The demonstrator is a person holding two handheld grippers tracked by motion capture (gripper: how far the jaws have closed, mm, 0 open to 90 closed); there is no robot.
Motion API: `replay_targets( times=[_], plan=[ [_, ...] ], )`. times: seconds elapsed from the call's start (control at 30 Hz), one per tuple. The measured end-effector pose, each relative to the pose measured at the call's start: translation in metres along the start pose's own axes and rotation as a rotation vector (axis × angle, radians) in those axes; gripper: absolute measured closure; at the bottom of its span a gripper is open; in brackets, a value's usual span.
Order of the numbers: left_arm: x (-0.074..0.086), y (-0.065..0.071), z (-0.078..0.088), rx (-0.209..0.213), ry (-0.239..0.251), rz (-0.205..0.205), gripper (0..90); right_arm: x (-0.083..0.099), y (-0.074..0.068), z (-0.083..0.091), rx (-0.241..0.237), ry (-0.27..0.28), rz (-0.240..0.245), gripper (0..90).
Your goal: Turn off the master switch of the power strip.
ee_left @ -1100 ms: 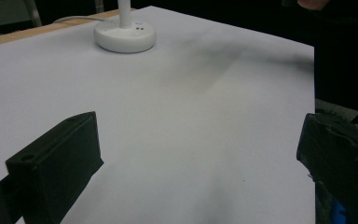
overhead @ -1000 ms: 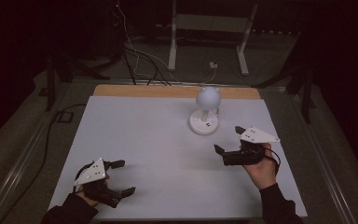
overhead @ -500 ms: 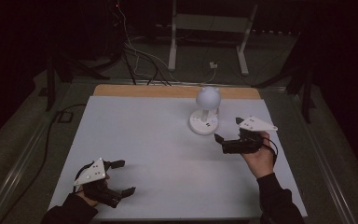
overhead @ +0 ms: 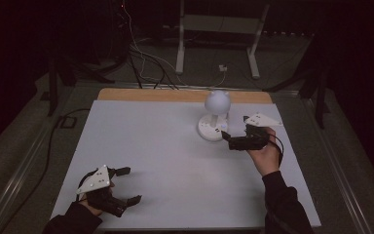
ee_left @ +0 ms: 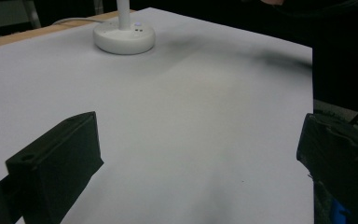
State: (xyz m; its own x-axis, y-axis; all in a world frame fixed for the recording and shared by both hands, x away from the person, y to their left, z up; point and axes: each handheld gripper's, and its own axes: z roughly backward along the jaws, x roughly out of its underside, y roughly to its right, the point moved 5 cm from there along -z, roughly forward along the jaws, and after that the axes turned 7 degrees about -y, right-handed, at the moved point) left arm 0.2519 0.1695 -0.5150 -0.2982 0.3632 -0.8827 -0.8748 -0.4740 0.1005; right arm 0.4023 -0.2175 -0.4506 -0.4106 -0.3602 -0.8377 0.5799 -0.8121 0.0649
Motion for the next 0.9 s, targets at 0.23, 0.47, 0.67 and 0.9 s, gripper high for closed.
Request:
replay_targets(
  times=[0.23, 0.47, 0.67, 0.9],
  plan=[
    [0.000, 0.000, 0.000, 0.000, 0.000, 0.001, 0.3, 0.005, 0.008, -0.016, 0.013, -0.020, 0.005, 0.0],
    [0.000, 0.000, 0.000, 0.001, 0.000, 0.001, 0.3, 0.009, 0.017, -0.029, 0.023, -0.048, -0.033, 0.0],
    [0.000, 0.000, 0.000, 0.001, 0.000, 0.002, 0.3, 0.014, 0.024, -0.039, 0.016, -0.050, -0.048, 0.0],
    [0.000, 0.000, 0.000, 0.001, -0.002, 0.000, 0.3, 0.017, 0.029, -0.051, 0.059, -0.016, -0.115, 3.3]
  ],
)
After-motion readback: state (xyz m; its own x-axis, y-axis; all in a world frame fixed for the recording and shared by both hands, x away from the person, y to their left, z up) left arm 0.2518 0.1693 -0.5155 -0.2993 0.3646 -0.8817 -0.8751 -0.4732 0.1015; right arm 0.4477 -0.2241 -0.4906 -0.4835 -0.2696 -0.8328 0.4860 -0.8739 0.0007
